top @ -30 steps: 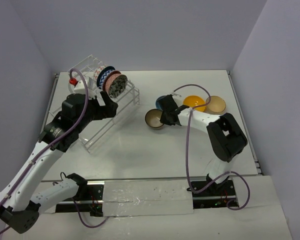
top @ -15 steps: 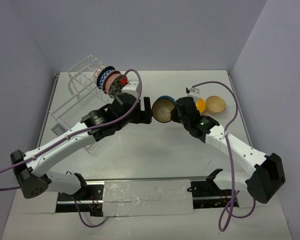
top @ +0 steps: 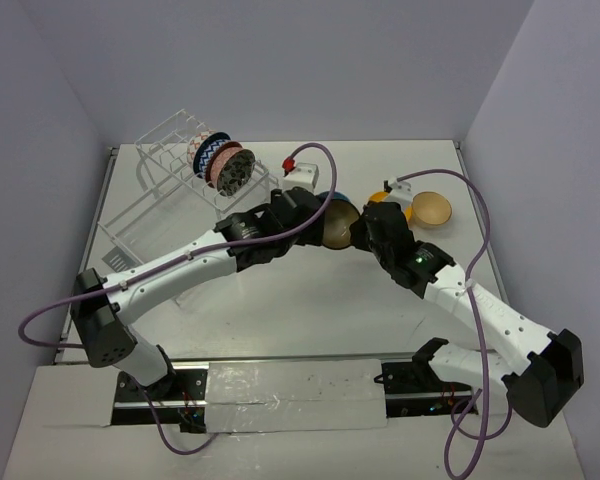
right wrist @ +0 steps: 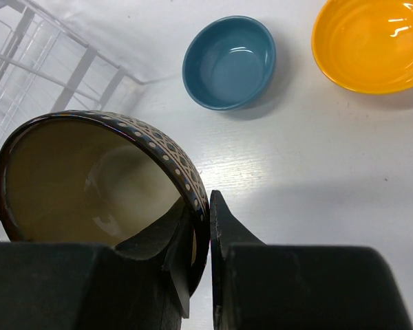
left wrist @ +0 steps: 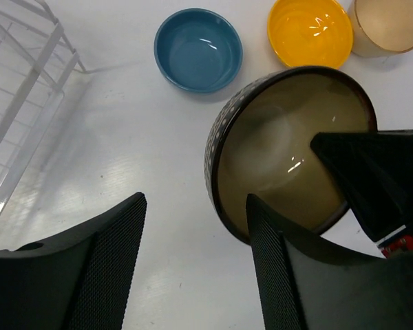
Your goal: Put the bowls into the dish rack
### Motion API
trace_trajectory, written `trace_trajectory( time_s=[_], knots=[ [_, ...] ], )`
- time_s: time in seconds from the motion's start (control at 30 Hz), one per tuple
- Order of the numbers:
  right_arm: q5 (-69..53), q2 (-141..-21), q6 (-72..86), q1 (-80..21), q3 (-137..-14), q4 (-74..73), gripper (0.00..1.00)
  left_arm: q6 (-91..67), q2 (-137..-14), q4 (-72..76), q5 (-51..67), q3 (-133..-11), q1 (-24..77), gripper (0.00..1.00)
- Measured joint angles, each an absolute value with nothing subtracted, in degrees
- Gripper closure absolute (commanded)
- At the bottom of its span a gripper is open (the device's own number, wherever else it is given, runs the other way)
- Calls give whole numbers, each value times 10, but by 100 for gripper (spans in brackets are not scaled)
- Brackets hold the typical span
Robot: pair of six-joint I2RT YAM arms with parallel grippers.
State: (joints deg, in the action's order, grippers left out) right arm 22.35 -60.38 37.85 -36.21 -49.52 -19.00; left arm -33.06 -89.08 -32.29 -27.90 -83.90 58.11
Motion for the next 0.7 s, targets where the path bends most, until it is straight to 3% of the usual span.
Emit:
trace_trajectory(
  time_s=[0.23, 0.7],
  knots=[
    [229, -601, 377, -362, -493, -193, 100, -326, -919, -324, -301, -856, 583, 51],
    [240, -601, 378, -362, -490, -194, 100, -327, -951, -322, -321, -883, 587, 64]
  ],
)
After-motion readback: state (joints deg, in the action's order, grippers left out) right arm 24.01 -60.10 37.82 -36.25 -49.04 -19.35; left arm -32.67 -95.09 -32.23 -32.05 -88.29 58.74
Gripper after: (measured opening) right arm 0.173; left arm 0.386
